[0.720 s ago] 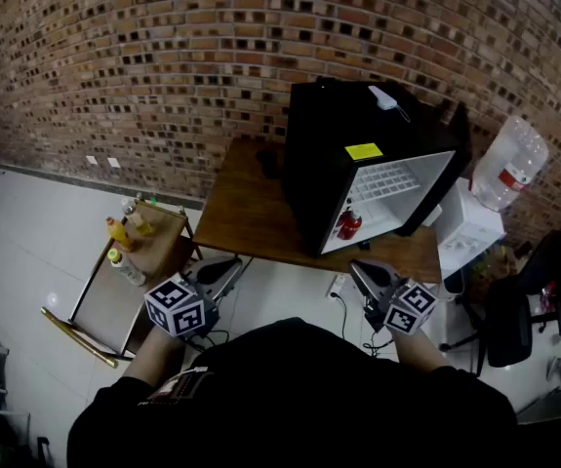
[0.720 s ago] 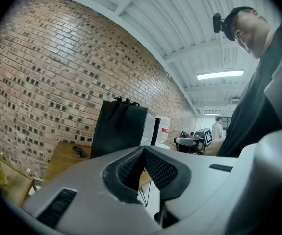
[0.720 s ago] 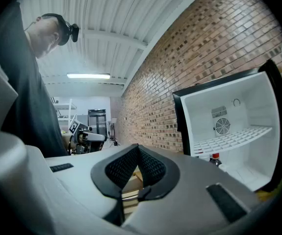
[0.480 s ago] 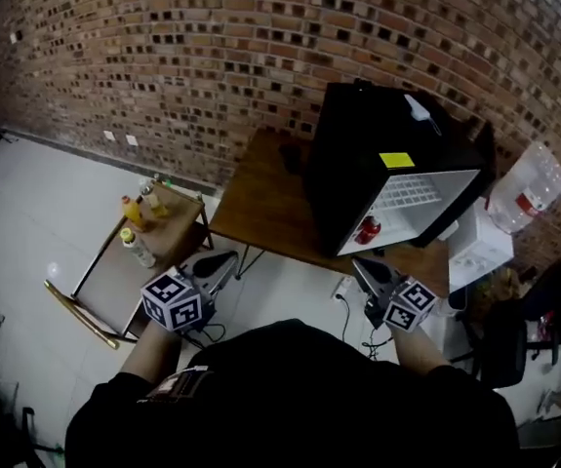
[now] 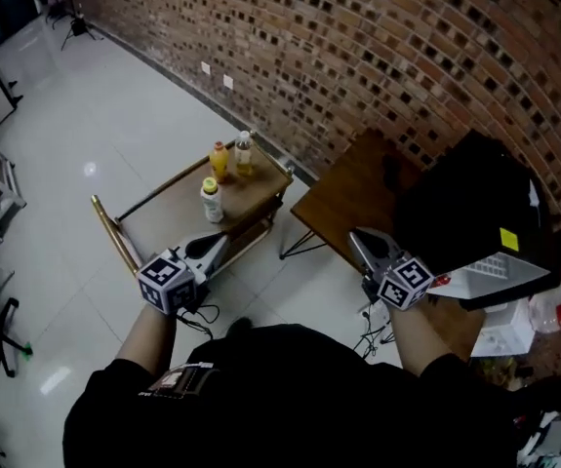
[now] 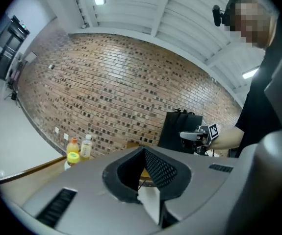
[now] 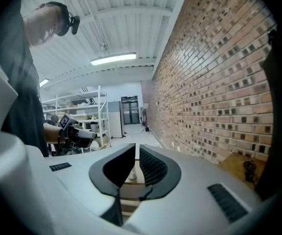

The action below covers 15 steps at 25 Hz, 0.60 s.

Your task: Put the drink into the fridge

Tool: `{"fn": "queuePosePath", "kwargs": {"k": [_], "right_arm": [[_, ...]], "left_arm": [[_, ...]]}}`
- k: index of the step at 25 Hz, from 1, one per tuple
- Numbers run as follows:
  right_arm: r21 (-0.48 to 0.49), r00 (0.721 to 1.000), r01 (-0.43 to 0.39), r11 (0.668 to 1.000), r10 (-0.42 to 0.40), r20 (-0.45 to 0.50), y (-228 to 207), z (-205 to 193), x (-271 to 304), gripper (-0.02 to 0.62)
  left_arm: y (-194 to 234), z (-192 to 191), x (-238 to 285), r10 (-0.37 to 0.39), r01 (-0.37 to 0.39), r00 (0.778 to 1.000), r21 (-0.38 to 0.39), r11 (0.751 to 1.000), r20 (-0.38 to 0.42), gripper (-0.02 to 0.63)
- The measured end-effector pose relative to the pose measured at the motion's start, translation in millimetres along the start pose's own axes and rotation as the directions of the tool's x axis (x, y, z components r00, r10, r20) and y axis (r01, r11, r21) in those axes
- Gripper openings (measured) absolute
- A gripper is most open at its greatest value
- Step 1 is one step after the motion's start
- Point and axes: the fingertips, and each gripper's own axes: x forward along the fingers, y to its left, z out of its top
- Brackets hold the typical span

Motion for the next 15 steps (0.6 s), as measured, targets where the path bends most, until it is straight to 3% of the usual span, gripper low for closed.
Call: {"fn": "queuePosePath", "kwargs": {"k": [3,7,8,11,15], "right_arm": [[-0.018,0.994,-0.101,0.995,0.101,-0.045,8.3,-13.6,91.9,0.067],[-0.016,0.981,-0.182,0.983,0.18,-0.078,25.6,-34.1,196.2,0.115],[-0.019,0.975,-0.205,0.979,0.203,-0.09,31.0,-42.8,221.1,0.165],[-0.022,0.953,-0.274,0.961,0.268,-0.139,51.9,-79.0,289.8,0.211],[-0.03,0.925,-0.327,0.945,0.313,-0.215,72.5,-136.4,366.2,0.328]], "left_arm": [[53.9,-12.6,-35.3,0.098,-0.097,0.995,-0.032,0.995,0.008,-0.005],[113.0,-27.0,-70.1,0.157,-0.157,0.988,-0.045,0.987,-0.007,-0.005],[125.1,-31.6,-77.8,0.169,-0.169,0.986,-0.048,0.984,-0.01,-0.005],[155.8,-46.5,-103.7,0.205,-0.206,0.979,-0.069,0.976,-0.015,-0.005],[186.8,-60.8,-125.5,0.227,-0.228,0.974,-0.087,0.97,-0.021,-0.005]]}}
